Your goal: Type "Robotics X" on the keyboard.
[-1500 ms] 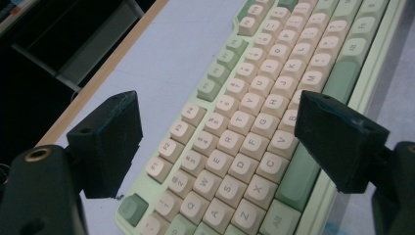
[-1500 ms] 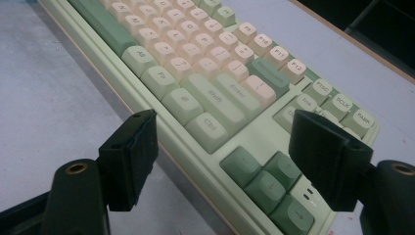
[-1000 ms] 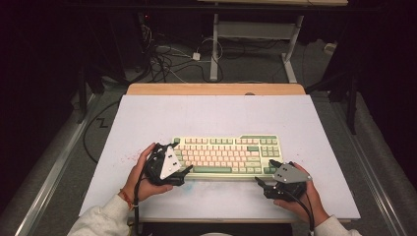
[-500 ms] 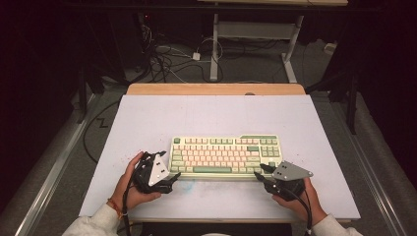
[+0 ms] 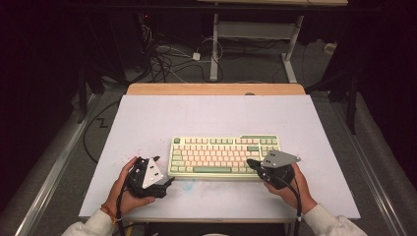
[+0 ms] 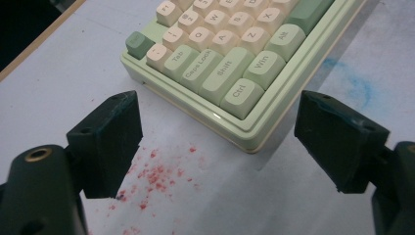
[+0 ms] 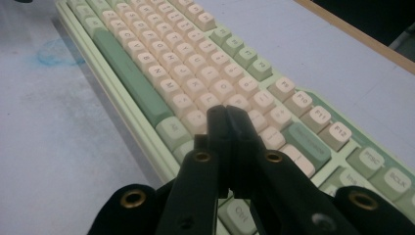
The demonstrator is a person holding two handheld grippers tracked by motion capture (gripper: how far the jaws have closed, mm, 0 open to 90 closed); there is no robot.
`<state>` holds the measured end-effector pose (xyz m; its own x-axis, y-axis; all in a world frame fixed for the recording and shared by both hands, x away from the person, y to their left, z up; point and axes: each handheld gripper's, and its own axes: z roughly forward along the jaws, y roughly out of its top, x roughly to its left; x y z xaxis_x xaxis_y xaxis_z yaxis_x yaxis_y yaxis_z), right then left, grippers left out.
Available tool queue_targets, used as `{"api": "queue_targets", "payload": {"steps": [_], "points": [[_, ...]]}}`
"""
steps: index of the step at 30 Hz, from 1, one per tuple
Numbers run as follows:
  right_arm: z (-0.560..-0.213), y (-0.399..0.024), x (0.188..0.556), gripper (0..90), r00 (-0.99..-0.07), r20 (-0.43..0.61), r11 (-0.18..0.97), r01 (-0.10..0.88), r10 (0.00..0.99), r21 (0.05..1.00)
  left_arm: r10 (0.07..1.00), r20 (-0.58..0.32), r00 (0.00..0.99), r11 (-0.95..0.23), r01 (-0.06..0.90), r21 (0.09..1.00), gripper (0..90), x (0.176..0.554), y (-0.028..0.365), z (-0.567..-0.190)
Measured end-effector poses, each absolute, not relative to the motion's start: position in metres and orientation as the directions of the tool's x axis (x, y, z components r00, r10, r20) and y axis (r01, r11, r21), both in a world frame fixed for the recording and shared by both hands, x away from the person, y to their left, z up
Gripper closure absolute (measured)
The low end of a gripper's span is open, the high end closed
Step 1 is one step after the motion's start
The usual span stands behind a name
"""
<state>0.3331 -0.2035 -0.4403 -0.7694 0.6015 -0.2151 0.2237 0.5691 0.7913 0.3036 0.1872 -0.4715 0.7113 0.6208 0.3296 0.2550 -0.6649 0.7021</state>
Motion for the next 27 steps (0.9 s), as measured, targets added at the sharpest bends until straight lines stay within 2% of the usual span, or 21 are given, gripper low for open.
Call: {"api": "queue_targets", "payload": {"steps": [13,27], "points": [[-0.433,-0.166,0.376,90.0,-0.794,-0.198,0.593,0.237,0.574,0.769,0.624,0.313,0.716,-0.661,0.271,0.699,17.0,0.304,0.188,-0.474],[-0.446,-0.130,0.393,90.0,-0.809,-0.242,0.671,0.234,0.536,0.704,0.611,0.318,0.725,-0.677,0.271,0.684,17.1,0.299,0.186,-0.477]]}}
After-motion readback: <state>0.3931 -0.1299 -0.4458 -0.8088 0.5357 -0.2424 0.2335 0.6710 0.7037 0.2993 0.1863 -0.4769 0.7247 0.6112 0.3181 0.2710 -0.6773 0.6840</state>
